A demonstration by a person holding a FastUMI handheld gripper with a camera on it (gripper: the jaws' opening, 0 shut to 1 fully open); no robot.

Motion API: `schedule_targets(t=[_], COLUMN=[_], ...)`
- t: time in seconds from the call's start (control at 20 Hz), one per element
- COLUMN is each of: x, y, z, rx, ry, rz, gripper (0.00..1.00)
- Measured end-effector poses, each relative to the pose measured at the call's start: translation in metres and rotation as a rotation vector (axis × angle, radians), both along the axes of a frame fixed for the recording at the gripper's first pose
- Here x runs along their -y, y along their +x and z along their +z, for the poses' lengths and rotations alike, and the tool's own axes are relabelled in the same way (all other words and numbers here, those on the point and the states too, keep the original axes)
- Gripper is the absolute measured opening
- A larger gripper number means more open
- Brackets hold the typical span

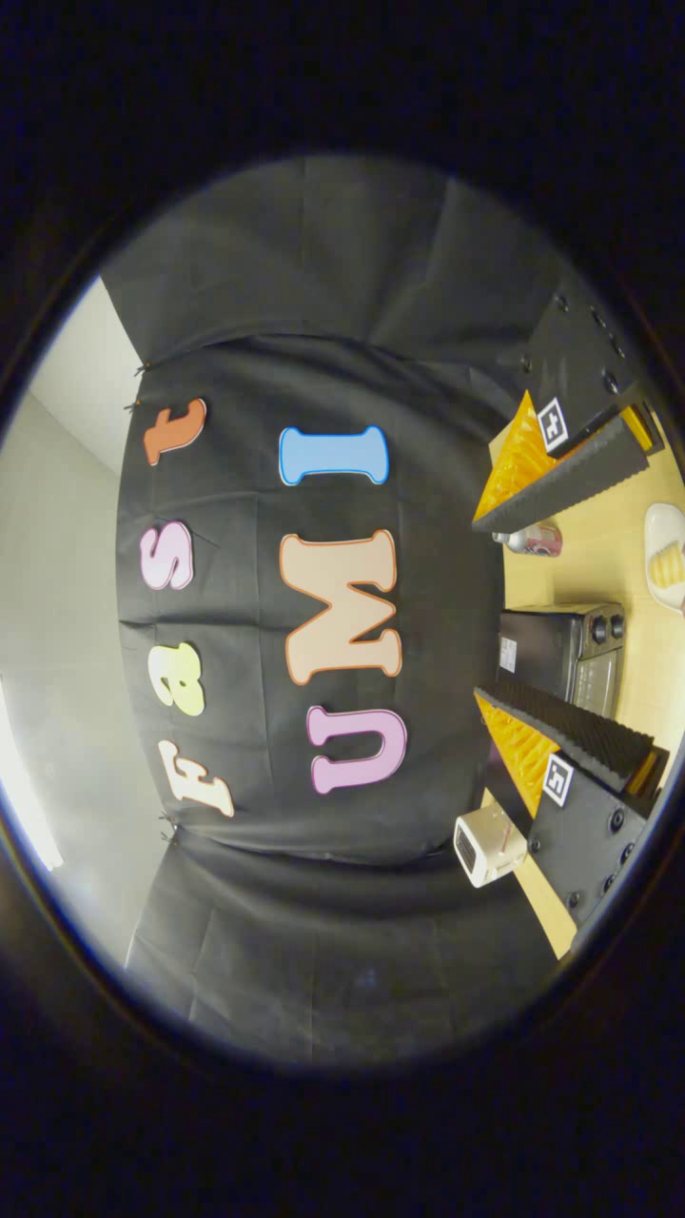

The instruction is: Open the toaster oven, put the food inside, and close the toaster oven door.

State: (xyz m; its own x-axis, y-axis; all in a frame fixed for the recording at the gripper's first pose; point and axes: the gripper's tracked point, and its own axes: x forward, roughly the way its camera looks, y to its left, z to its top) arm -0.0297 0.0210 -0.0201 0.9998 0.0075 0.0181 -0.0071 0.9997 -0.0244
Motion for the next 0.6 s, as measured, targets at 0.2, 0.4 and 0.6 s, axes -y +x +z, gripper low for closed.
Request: schedule_targets(t=[0.2,0.4,0.6], x=[-0.023,-0.057,-0.094], y=[0.006,0.021,0.039], z=[-0.029,-0.067,-0.096], rx=[-0.009,-0.045,-0.067], ry=[-0.006,-0.011,-0.012], rz=[0.034,0.077,0.125], gripper=[0.99,0.99,0.99])
